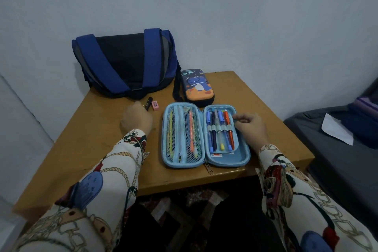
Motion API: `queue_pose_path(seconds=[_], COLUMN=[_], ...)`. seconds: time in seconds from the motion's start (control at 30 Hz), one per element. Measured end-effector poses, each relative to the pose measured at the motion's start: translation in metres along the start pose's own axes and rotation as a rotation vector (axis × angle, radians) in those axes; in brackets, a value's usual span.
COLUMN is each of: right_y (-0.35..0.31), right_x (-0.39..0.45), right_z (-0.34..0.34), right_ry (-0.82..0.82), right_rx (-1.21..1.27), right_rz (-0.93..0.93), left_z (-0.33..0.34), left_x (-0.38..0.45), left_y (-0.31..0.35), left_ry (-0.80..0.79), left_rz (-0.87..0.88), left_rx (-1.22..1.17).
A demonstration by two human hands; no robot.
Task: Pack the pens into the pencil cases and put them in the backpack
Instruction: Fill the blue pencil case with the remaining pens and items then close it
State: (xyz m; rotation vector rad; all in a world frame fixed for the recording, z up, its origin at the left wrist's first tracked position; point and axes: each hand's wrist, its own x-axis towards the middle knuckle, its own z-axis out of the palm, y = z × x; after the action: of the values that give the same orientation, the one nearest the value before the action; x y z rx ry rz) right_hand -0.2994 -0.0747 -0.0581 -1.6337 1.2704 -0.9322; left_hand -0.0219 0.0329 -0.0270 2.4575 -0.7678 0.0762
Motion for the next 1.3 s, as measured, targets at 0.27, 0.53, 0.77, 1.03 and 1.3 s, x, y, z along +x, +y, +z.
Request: queue_pose_path(seconds=[0.27, 0.53, 0.77, 1.03, 1.3], right_y=[0.001, -0.003, -0.007, -0.009, -0.010], right_x=[0.001, -0.004, -0.010, -0.009, -0.008], right_z=[-0.001, -0.001, -0.001, -0.001, 0.000], right_ry=[0.002, 0.037, 0.045, 0.048, 0.062], right_rx=[-0.023, 0.062, 0.164, 0.166, 0.165], right_rz=[-0.020, 0.004, 0.040, 0.046, 0.020], left_z=[0.002, -0.004, 0.004, 0.014, 0.040], left_x=[0.000, -0.024, -0.046, -0.040, -0.022], left_y=[0.000, 0.042, 0.104, 0.134, 0.154], left_ry=[-0.056, -0.026, -0.254, -0.222, -0.287], left_rz=[0.015, 0.354, 0.364, 0.261, 0.308], left_rx=[-0.053, -0.603, -0.915, -1.104, -0.924])
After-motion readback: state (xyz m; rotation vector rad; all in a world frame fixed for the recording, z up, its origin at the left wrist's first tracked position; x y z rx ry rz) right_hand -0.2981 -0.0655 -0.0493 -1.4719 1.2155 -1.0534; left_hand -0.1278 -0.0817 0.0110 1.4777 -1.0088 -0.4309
